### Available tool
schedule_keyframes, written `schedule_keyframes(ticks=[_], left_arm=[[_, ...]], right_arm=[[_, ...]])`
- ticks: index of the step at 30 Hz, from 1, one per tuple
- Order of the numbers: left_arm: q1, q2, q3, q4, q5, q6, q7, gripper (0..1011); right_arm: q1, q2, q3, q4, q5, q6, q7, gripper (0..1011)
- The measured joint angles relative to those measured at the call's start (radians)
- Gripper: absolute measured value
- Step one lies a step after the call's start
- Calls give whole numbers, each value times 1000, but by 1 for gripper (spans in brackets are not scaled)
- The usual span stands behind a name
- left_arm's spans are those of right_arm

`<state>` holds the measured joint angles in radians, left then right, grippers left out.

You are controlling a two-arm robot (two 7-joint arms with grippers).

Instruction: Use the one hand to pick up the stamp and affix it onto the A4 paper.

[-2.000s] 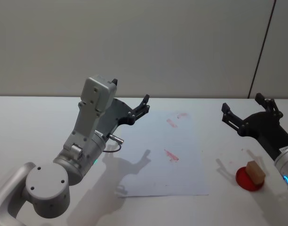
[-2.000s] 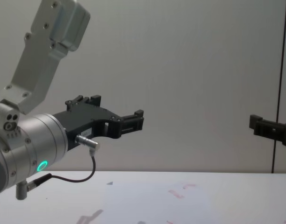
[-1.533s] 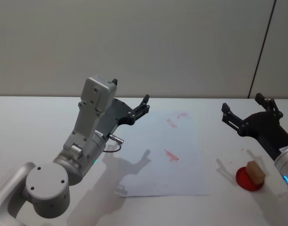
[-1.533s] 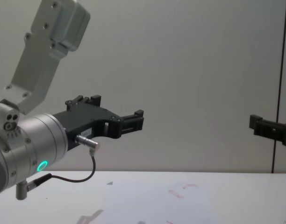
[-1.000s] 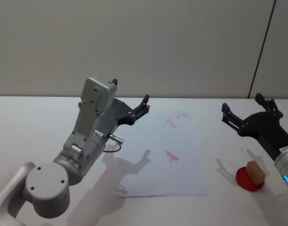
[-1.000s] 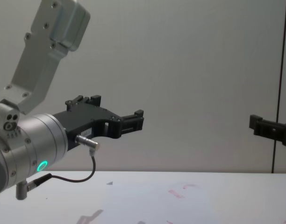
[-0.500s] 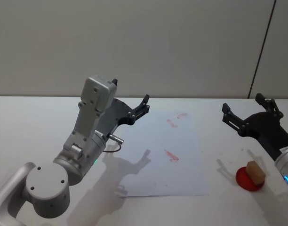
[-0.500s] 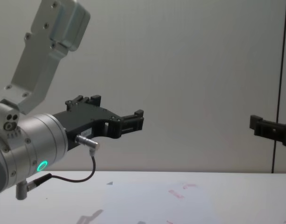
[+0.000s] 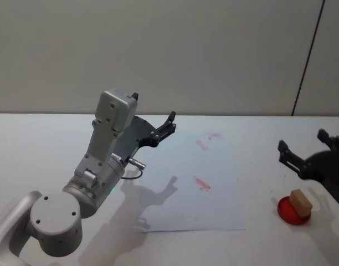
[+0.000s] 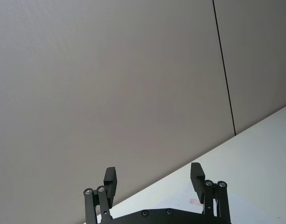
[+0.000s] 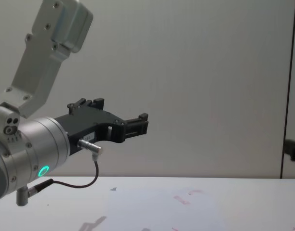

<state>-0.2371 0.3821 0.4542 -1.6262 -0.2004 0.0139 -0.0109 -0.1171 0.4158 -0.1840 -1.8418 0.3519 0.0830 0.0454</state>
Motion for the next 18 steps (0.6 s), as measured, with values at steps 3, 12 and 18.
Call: schedule_keyframes(ticks=[3, 12, 18], left_arm=[[0, 0, 0, 0, 0, 0, 0, 1003], [0, 0, 0, 0, 0, 0, 0, 1003], [0, 0, 0, 0, 0, 0, 0, 1003]], right_arm=[[-32, 17, 8, -22, 18, 19, -12, 1001], [-129, 65, 32, -83, 77, 98, -58, 1001], [-163, 81, 44, -100, 97, 154, -96, 1001]])
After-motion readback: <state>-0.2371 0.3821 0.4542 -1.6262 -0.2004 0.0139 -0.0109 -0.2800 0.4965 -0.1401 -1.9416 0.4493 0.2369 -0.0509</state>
